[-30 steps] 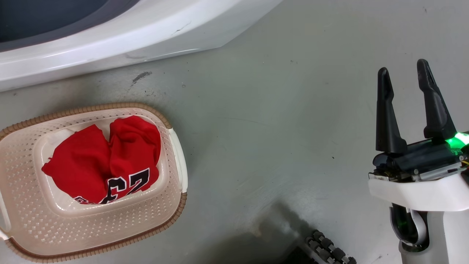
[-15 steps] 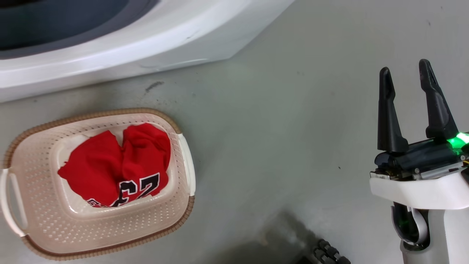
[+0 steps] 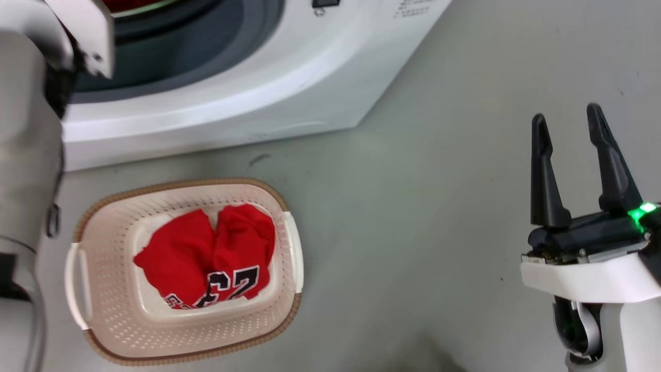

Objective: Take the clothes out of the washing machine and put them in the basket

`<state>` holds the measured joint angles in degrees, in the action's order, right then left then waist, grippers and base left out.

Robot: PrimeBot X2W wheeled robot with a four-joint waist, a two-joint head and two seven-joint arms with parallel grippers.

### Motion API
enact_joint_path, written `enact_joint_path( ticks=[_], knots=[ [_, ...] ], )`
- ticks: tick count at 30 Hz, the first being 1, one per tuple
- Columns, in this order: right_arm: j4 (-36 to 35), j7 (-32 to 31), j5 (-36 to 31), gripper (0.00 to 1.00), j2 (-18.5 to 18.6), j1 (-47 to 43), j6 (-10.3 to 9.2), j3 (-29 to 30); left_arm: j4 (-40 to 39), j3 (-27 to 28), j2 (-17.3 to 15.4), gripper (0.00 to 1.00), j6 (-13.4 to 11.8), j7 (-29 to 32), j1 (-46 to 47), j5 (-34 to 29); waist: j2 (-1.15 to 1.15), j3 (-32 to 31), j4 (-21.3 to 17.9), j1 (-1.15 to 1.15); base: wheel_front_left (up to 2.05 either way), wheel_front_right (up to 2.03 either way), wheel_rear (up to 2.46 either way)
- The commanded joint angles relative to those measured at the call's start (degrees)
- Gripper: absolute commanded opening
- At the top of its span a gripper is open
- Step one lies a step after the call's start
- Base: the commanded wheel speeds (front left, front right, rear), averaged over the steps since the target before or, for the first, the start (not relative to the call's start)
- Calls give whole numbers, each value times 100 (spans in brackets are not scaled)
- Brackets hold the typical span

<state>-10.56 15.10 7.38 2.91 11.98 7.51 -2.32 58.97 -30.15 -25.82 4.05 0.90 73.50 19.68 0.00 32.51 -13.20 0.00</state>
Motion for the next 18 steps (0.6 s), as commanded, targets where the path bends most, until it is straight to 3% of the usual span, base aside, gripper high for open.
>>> enact_joint_path(
  ticks=[1,9,18],
  knots=[
    [32,9,-62,100,-6,-95,-4,37,-24,22,74,0,-8,-172,-195,60,0,-229,148,0,0,0,0],
    [86,9,-194,100,-7,-355,-4,38,-56,147,388,0,26,-1045,-959,378,0,-754,385,0,0,0,0],
    [153,9,-322,100,-6,-583,-4,54,-442,47,559,0,7,-1498,-1682,407,0,-1259,613,0,0,0,0]
  ],
)
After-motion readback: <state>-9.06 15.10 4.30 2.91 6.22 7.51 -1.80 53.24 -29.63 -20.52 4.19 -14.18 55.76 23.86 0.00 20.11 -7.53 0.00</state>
